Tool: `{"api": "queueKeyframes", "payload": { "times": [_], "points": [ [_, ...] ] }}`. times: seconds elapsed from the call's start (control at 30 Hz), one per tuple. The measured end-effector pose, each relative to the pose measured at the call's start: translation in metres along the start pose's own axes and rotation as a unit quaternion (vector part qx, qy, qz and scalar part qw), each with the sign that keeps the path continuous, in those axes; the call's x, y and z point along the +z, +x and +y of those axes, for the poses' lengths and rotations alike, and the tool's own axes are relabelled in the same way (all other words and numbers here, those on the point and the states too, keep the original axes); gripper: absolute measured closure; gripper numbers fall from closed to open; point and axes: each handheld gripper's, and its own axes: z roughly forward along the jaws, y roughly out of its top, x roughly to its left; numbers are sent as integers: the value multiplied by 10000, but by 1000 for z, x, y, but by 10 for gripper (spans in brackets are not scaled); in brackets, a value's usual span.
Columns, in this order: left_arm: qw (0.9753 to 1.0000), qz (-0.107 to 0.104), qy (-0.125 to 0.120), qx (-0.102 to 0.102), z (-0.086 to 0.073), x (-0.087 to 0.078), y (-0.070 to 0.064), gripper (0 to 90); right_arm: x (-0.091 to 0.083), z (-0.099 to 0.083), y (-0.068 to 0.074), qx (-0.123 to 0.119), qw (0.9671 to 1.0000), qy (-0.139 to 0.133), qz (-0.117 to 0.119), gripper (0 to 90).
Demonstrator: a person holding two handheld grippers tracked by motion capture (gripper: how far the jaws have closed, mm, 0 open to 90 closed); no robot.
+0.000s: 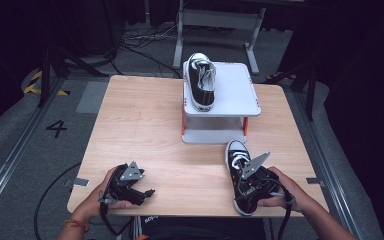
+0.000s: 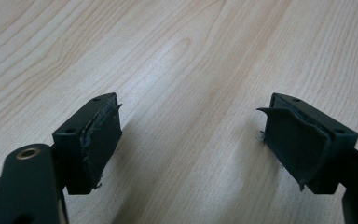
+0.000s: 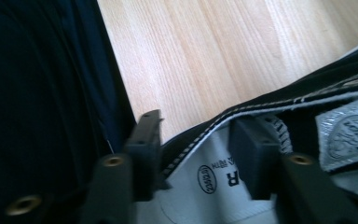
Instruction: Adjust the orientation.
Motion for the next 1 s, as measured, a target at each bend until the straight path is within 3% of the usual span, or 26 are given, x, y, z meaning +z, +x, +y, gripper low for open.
{"api": "queueKeyframes", "payload": {
  "times": [0.33, 0.4, 0.5, 0.73, 1.0],
  "points": [
    [10000, -14, -5, 12, 0, 0, -1, 190, -10, 5, 13, -511, 9980, 355, -60, 416],
    [10000, -23, -8, 16, 0, 0, -1, 190, -11, 2, 15, -637, 9968, 471, 50, 426],
    [10000, -25, -7, 18, 0, 0, -1, 189, -10, 0, 17, -739, 9951, 650, 36, 443],
    [10000, -32, -3, 39, 0, 0, -1, 190, 9, -7, 18, -889, 9890, 1170, 178, 605],
    [10000, -34, -2, 43, 0, 0, -1, 189, 11, -11, 20, -1007, 9896, 954, 379, 777]
  ]
}}
